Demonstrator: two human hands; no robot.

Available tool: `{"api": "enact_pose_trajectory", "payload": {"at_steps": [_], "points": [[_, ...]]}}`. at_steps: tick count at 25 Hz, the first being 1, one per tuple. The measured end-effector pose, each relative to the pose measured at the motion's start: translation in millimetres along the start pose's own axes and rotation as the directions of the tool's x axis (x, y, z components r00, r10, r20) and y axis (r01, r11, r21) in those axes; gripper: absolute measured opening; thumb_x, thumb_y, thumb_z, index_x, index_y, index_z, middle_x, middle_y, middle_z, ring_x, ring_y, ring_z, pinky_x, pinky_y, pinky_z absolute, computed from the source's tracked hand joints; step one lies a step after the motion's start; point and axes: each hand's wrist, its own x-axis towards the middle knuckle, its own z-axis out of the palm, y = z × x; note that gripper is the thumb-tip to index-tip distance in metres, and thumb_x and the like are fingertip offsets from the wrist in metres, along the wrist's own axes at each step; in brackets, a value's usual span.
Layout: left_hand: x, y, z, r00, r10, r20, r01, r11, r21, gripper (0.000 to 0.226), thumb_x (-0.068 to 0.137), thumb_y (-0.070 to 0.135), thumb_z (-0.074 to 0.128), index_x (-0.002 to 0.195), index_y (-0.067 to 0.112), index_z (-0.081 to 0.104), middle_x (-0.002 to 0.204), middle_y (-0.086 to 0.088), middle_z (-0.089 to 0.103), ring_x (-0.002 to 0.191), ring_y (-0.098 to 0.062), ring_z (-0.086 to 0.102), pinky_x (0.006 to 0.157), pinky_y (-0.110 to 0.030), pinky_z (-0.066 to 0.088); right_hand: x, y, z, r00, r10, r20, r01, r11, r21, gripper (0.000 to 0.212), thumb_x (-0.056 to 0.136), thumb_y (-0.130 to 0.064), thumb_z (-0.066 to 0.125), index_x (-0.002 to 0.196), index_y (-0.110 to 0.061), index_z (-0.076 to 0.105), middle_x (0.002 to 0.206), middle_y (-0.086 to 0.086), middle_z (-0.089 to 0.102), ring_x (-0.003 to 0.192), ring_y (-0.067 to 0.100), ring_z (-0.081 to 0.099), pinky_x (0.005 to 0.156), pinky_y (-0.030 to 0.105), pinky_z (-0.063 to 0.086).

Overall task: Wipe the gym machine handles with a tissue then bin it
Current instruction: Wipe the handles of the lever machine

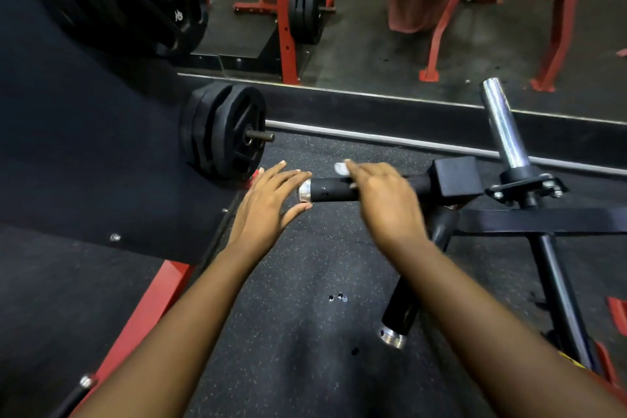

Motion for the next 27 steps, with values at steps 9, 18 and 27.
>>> {"api": "enact_pose_trajectory", "payload": {"at_steps": [9,18,27], "points": [[8.3,-6.0,-9.7,0.996,0.091,0.006,-0.091,0.996,0.012,0.048,0.076,0.037,0.07,0.119,0.016,0.061,0.113,-0.002,0.065,0.126,-0.027,0.046,0.109,-0.039,0.023,-29.8,15.1,37.8,0.941,0.008,-0.339,-0.002,1.0,0.016,0.049,0.064,0.004,0.073,0.111,-0.007,0.065,0.108,0.006,0.064,0.082,0.025,0.051,0.057,0.028,0.048],[7.2,0.8,-11.4,0.999,0.033,-0.002,-0.033,0.998,-0.046,0.047,0.075,0.032,0.074,0.117,0.014,0.062,0.11,-0.002,0.067,0.126,-0.024,0.045,0.108,-0.044,0.034,-29.5,-44.4,63.0,0.769,0.489,-0.412,-0.271,0.833,0.483,0.054,0.07,0.011,0.062,0.121,-0.007,0.059,0.115,0.012,0.055,0.095,0.027,0.056,0.081,0.019,0.037],[9.2,0.8,-12.0,0.999,0.03,0.026,-0.03,1.0,-0.009,0.048,0.074,0.032,0.074,0.117,0.013,0.063,0.111,-0.005,0.067,0.125,-0.026,0.047,0.107,-0.04,0.033,-63.6,-35.8,70.1,0.302,0.874,0.38,-0.07,-0.378,0.923,0.017,0.09,-0.002,0.051,0.098,-0.003,0.066,0.067,-0.014,0.068,0.065,0.002,0.057,0.061,0.007,0.045]]}}
